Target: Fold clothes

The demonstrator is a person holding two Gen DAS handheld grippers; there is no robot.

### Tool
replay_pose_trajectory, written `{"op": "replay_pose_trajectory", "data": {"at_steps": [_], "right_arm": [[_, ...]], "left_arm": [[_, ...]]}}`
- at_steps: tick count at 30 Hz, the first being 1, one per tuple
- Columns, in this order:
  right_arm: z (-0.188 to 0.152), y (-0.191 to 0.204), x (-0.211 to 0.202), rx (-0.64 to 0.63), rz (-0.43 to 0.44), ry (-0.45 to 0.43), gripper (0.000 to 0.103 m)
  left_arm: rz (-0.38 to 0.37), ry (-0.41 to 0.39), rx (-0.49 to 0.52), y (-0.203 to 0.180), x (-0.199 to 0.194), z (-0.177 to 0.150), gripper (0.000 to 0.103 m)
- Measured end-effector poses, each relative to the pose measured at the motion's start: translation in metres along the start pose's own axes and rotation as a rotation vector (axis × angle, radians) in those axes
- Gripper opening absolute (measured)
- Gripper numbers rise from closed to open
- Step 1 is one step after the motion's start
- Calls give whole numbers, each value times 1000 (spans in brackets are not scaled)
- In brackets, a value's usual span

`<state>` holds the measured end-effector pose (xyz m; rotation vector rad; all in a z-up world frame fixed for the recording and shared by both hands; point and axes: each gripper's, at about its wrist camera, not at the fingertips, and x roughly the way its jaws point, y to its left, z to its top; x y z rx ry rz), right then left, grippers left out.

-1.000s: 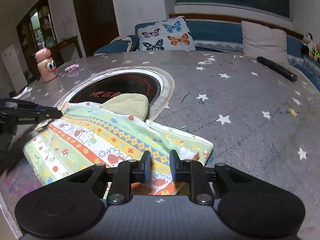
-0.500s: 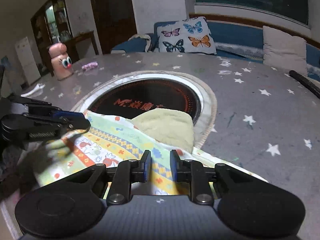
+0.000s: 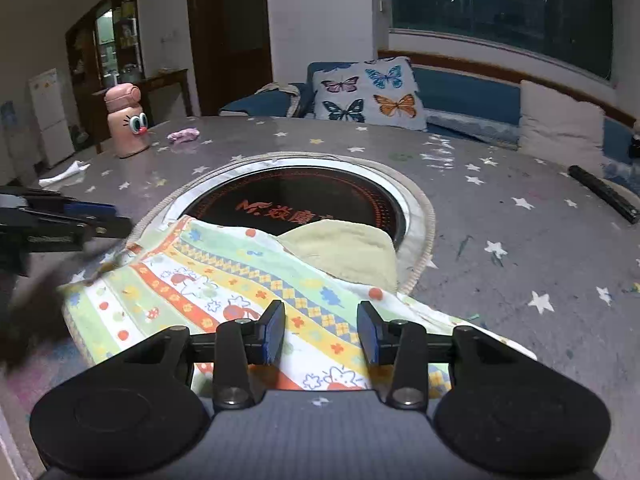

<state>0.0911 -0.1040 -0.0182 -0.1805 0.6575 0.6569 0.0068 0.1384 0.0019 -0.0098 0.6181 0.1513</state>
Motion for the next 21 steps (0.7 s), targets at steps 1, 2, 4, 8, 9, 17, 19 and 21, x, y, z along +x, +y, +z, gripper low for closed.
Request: {"op": "replay_pose_trajectory", "data": {"at_steps": [1, 2, 4, 8, 9, 17, 19, 21], "right_arm": [[0, 2, -3, 7, -1, -8, 40], [0, 5, -6, 8, 4, -16, 40], [0, 13, -11, -8, 15, -29, 40], [-7, 35, -18, -64, 62, -34, 40], [-11, 42, -19, -92, 73, -31, 40], [-37, 74, -33, -256, 106, -29, 41], [-41, 74, -38, -254, 120, -24, 41], [-42, 67, -46, -213, 143, -28, 39]], "left_arm": [[-3, -4, 0, 2, -5, -2, 40], [-10, -11, 5, 2, -10, -4, 43], [-31, -21, 17, 0, -18, -9, 49], [-81, -11, 26, -10, -26, -19, 50], [-88, -6, 33, -13, -27, -23, 50], [-84, 23, 83, -26, -31, -41, 48], [-85, 28, 79, -26, -35, -40, 48], [-82, 27, 78, -26, -39, -39, 48]]}}
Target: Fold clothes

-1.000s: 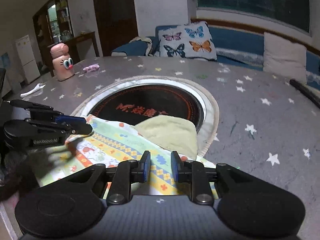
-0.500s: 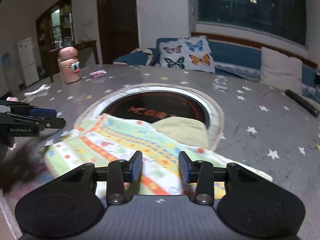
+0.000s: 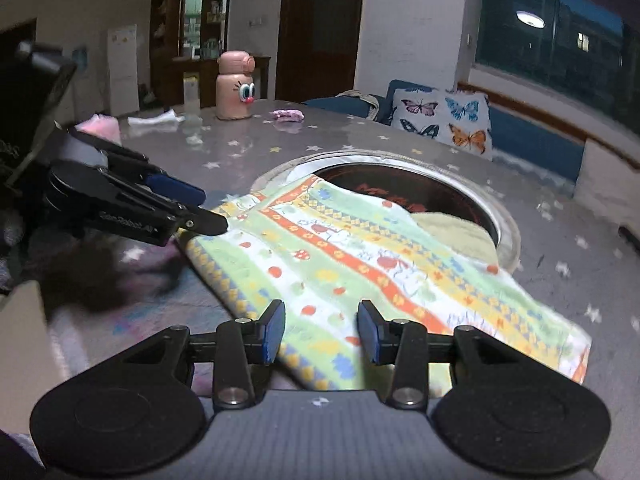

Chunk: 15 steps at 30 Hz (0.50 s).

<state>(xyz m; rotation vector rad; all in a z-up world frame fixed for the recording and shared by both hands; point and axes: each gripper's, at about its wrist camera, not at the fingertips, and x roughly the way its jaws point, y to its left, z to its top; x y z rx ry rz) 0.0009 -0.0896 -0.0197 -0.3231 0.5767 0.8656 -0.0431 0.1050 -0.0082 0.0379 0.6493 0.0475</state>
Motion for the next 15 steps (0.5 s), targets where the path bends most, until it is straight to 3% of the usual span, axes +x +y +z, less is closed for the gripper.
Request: {"op": "replay_pose_trajectory", "data": {"at_steps": [5, 11, 15], "right_arm": [[-5, -26, -22, 124, -48, -36, 39], [-27, -59, -30, 230, -136, 32, 38], [-29, -74, -45, 276, -161, 5, 38]], "left_arm": [[1, -18, -21, -1, -8, 8, 48], [-7, 6, -46, -4, 0, 12, 49], [-16, 9, -64, -3, 2, 17, 50]]}}
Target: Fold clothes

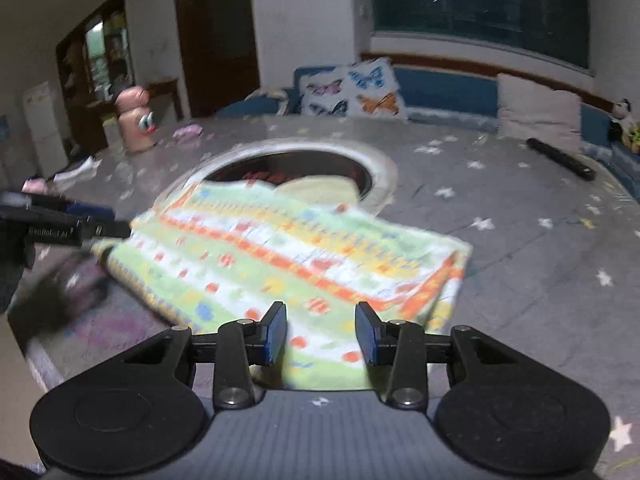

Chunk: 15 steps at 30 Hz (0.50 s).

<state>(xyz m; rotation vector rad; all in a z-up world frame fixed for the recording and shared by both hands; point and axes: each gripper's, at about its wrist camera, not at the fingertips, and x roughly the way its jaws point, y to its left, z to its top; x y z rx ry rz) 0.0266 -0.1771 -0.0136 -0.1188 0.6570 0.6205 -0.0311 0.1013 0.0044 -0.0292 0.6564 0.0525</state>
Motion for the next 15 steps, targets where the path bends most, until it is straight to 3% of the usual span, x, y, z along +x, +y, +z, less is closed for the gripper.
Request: {"op": "replay_pose_trajectory", "data": {"at_steps": [5, 15], "right_arm": [[-2, -18, 7, 56, -33, 24, 34], [0, -21, 9, 49, -60, 35, 36]], "left_arm": [[9, 27, -4, -1, 10, 0, 56], [17, 61, -42, 3, 18, 2, 73]]}}
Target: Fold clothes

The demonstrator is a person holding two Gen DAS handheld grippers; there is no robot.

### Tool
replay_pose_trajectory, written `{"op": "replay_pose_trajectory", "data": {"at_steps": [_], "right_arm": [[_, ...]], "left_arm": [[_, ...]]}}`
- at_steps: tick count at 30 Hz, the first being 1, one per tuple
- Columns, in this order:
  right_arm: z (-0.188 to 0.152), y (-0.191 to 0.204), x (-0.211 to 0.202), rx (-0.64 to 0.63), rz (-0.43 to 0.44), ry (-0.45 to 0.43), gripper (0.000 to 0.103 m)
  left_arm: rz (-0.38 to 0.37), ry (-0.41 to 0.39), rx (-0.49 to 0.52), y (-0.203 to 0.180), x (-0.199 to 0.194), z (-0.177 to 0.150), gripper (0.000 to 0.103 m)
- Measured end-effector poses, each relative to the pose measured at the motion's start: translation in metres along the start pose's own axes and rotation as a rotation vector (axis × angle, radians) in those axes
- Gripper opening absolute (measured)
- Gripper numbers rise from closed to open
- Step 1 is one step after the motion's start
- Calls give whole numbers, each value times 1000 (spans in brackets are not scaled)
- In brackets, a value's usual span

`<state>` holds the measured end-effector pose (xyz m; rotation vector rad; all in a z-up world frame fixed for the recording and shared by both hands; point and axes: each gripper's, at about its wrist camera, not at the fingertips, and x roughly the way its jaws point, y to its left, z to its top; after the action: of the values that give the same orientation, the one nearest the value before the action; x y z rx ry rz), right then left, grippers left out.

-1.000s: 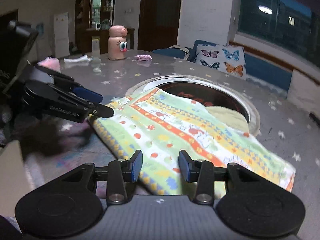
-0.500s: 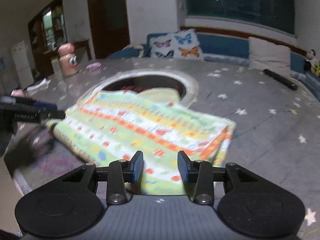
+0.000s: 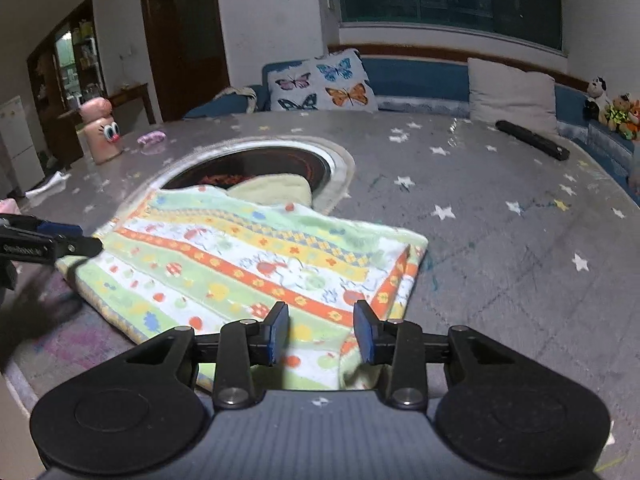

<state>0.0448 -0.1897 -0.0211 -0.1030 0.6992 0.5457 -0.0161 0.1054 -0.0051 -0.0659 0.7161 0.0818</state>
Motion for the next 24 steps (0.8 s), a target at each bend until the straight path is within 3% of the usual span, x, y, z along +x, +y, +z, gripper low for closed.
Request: {"op": "replay_pose_trajectory", "data": {"at_steps": [5, 9, 18, 24], "right_arm": [[8, 15, -5, -69, -1, -22, 40], [17, 42, -3, -166, 64, -25, 41], [27, 120, 18, -385, 256, 3, 41], [24, 169, 35, -529, 336, 13, 43]], "left_arm": [[11, 11, -15, 3, 2, 1, 84], [26, 2, -24, 7, -1, 3, 91], [75, -27, -84, 38, -10, 10, 92], [56, -26, -126, 51, -12, 11, 89]]}}
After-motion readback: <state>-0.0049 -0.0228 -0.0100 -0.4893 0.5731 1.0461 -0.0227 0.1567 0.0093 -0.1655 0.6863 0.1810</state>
